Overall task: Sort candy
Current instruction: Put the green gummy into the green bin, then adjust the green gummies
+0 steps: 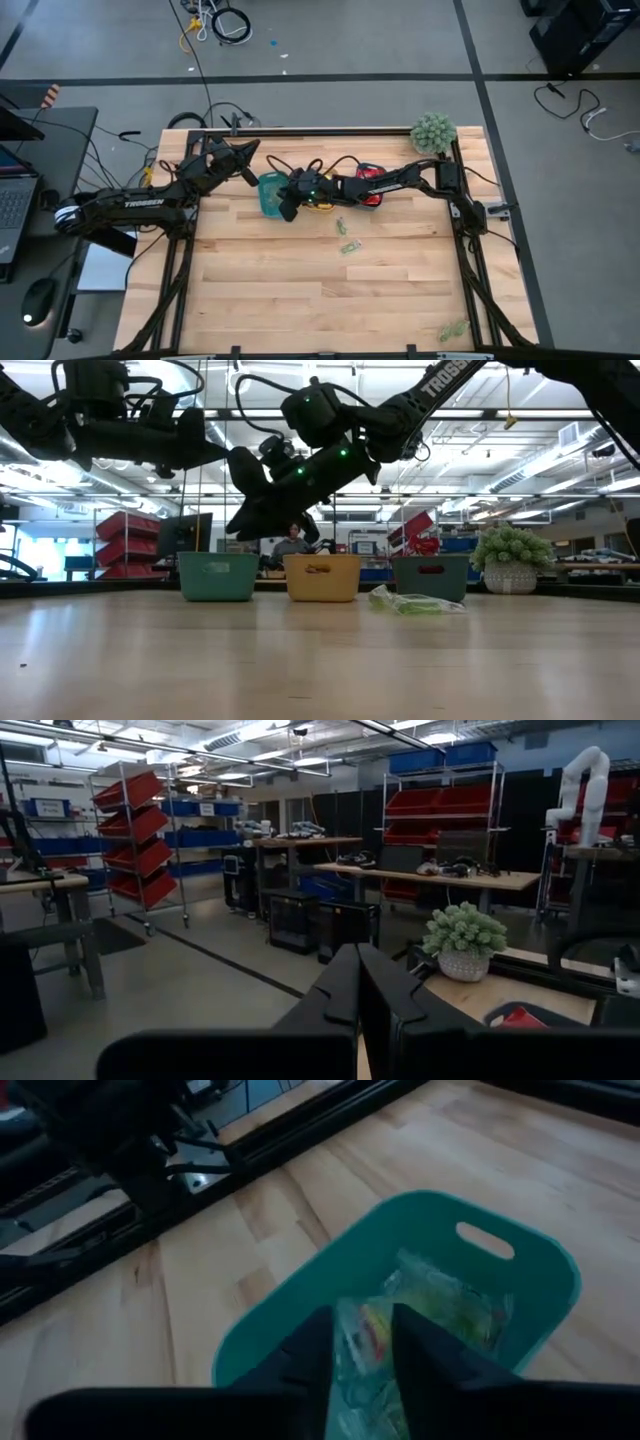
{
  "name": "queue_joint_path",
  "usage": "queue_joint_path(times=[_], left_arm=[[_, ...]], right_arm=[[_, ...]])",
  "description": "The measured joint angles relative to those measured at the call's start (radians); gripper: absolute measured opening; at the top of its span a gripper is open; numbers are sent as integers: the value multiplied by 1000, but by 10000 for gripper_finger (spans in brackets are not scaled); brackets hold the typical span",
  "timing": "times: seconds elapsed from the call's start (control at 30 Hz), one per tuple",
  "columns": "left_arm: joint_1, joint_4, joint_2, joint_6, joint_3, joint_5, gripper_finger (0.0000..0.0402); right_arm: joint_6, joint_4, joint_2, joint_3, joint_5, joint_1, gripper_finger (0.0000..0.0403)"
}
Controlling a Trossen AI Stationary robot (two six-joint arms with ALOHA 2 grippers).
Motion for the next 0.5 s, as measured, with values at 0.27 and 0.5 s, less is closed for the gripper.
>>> queue_joint_path(times=[0.27,0.5], left_arm=[[0,-9,0,5,0,0,3],[0,-12,0,30,0,23,3]], right_arm=[[-172,-88,-66,-1,-157,-4,151],[-366,-540,-253,-1,-180,44,56]])
